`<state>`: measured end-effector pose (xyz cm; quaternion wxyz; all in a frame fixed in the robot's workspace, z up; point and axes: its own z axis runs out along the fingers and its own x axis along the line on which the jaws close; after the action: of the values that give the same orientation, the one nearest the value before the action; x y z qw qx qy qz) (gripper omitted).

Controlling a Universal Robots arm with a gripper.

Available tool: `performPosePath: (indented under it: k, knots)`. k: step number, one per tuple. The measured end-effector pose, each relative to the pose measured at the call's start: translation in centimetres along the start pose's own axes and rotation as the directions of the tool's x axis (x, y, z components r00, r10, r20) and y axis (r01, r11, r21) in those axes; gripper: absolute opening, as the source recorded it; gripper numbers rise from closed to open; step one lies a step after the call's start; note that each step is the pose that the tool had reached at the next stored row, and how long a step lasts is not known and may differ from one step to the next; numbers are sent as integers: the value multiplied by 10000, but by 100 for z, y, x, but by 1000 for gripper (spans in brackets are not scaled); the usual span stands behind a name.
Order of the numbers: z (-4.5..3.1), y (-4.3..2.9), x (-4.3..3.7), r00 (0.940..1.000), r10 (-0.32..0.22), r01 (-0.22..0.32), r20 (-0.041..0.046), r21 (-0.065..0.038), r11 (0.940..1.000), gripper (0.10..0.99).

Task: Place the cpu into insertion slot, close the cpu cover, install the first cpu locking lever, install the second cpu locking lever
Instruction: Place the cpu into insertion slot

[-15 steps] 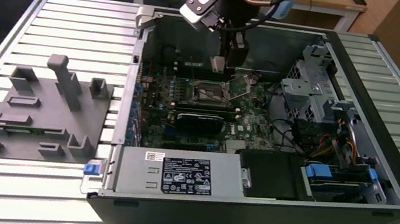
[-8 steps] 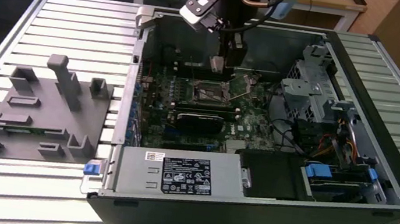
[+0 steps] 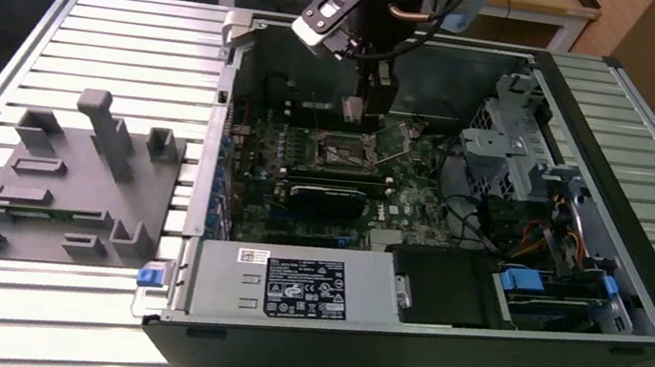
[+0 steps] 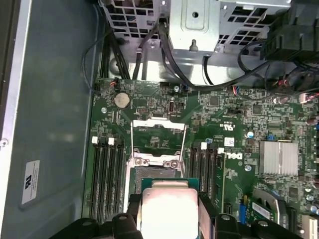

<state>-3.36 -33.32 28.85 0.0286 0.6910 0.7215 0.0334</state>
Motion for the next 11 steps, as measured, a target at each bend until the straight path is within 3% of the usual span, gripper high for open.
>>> performPosePath:
  k: [11]
  knots:
    - [119, -18, 35, 10000, 11, -11, 0, -1, 10000, 541]
